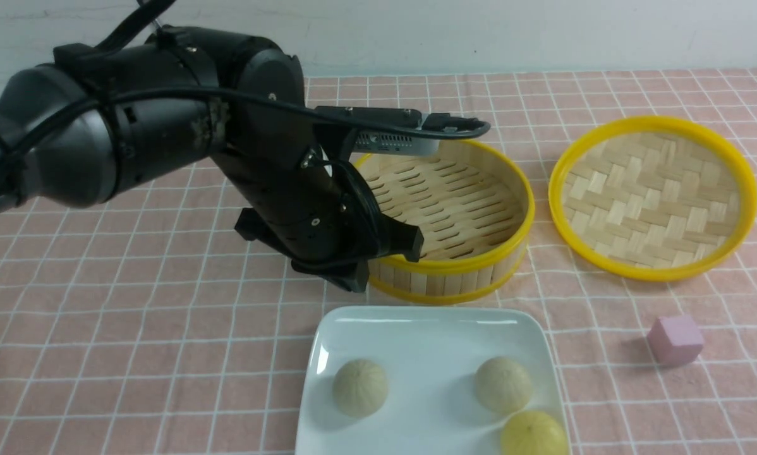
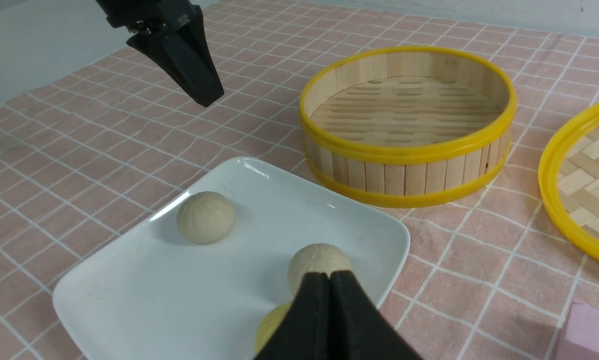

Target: Put the steamed buns into the plate on the pink tablecloth.

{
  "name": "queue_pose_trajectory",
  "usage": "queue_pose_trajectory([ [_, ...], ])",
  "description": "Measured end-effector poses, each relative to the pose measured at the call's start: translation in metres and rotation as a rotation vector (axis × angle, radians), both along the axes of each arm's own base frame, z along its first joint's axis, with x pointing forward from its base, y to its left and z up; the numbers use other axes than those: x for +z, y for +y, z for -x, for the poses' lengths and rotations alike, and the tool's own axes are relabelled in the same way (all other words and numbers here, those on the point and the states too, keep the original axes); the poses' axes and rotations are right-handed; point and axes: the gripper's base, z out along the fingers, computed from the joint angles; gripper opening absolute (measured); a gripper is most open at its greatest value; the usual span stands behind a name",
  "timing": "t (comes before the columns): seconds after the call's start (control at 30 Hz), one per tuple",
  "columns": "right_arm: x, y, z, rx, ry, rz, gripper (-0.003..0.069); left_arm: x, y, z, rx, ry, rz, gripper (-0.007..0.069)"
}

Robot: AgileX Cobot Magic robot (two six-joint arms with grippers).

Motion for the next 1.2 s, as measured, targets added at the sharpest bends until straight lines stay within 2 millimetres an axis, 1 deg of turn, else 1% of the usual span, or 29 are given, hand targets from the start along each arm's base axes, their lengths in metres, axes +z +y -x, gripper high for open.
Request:
queue_pose_trajectory([
  [0.43, 0.000, 0.000, 0.000, -0.006, 0.003, -0.002, 0.0013, 0.000, 0.001, 0.000, -0.004, -0.005, -0.013, 0.0064],
  [0.63, -0.003, -0.008, -0.004, -0.155, 0.006, -0.019, 0.0015, 0.000, 0.001, 0.000, -0.004, 0.000, -0.016, 0.0069],
  [0.73, -0.015, -0.018, -0.005, -0.306, -0.011, -0.029, 0.0018, 0.000, 0.001, 0.000, -0.004, 0.000, -0.016, 0.0073],
  [0.87, -0.043, -0.029, -0.004, -0.483, 0.004, -0.018, 0.0023, 0.000, 0.001, 0.000, -0.005, -0.004, -0.017, 0.0075],
  [1.0, -0.064, -0.036, -0.002, -0.598, 0.014, -0.014, 0.0030, 0.000, 0.002, -0.001, -0.008, -0.010, -0.026, 0.0075],
  [1.1, -0.074, -0.039, -0.002, -0.649, 0.029, -0.008, 0.0034, 0.000, 0.002, -0.001, -0.009, -0.015, -0.031, 0.0075],
  [1.13, -0.080, -0.040, -0.002, -0.673, 0.046, -0.001, 0.0036, 0.000, 0.002, -0.001, -0.011, -0.023, -0.035, 0.0075],
  [1.17, -0.080, -0.040, -0.002, -0.673, 0.046, -0.001, 0.0036, 0.000, 0.002, -0.001, -0.011, -0.022, -0.035, 0.0075],
  [1.2, -0.085, -0.041, -0.003, -0.694, 0.061, 0.003, 0.0036, 0.000, 0.002, -0.002, -0.011, -0.032, -0.034, 0.0075],
])
